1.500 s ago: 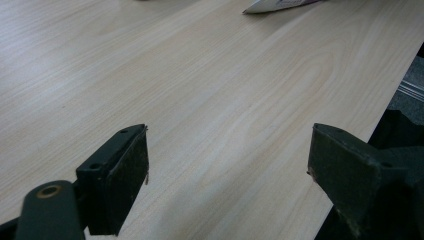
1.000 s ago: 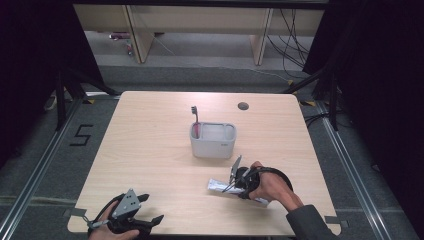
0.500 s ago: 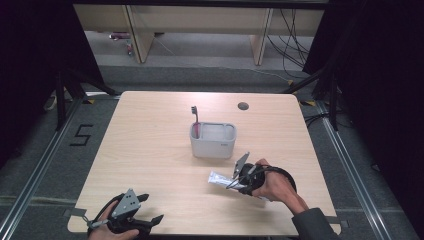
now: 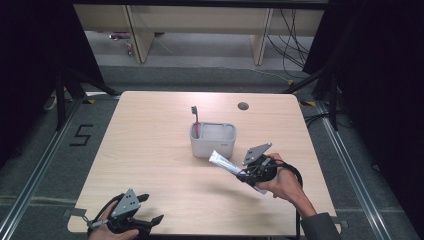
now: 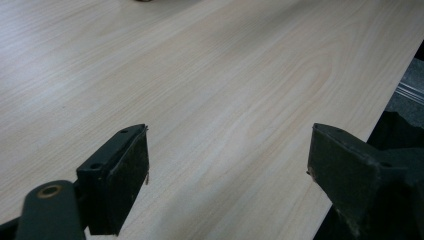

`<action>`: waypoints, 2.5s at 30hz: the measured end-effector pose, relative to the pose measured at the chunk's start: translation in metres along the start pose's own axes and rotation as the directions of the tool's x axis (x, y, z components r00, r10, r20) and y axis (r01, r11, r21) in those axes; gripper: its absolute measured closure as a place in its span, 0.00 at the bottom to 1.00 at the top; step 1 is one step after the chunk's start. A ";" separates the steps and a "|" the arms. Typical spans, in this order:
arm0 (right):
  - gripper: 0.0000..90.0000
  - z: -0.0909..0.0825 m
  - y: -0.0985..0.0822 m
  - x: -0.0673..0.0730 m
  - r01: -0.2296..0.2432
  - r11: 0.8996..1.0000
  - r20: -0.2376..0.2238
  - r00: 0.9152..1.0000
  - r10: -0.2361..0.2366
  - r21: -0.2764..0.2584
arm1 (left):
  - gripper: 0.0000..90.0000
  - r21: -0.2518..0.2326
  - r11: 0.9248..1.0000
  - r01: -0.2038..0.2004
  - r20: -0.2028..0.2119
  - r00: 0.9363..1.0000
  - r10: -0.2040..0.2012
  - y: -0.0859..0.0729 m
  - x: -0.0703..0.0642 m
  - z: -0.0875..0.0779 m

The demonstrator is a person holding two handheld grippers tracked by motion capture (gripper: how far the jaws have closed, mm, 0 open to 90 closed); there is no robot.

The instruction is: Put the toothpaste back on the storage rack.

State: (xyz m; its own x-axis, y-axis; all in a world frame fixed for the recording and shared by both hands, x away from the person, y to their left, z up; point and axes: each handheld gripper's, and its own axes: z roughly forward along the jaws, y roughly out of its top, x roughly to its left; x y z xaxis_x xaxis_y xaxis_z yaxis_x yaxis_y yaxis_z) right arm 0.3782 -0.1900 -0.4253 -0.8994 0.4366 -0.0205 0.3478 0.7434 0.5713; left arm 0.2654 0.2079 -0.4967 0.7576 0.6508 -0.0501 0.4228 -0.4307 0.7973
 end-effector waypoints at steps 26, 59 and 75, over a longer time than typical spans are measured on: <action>0.86 -0.029 0.023 -0.021 -0.142 0.908 0.010 0.987 0.159 -0.394 | 0.18 -0.024 1.000 0.010 0.000 1.000 -0.010 0.000 -0.002 0.001; 0.86 -0.023 0.078 -0.038 -0.150 0.809 0.057 0.974 0.221 -0.568 | 0.18 -0.017 1.000 -0.005 0.004 1.000 0.005 0.000 -0.005 0.001; 0.86 -0.008 0.105 -0.050 -0.187 0.773 0.037 0.964 0.262 -0.607 | 0.18 -0.012 1.000 -0.012 0.002 1.000 0.012 0.000 -0.004 -0.001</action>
State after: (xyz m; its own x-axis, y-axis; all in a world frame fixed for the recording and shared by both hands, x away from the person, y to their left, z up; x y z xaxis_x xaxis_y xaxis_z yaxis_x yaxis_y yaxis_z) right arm 0.4578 -0.1381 -0.3581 -0.7663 0.6347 0.0998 0.2764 0.1855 0.9429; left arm 0.2617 0.2057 -0.4954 0.7639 0.6440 -0.0415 0.4073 -0.4312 0.8051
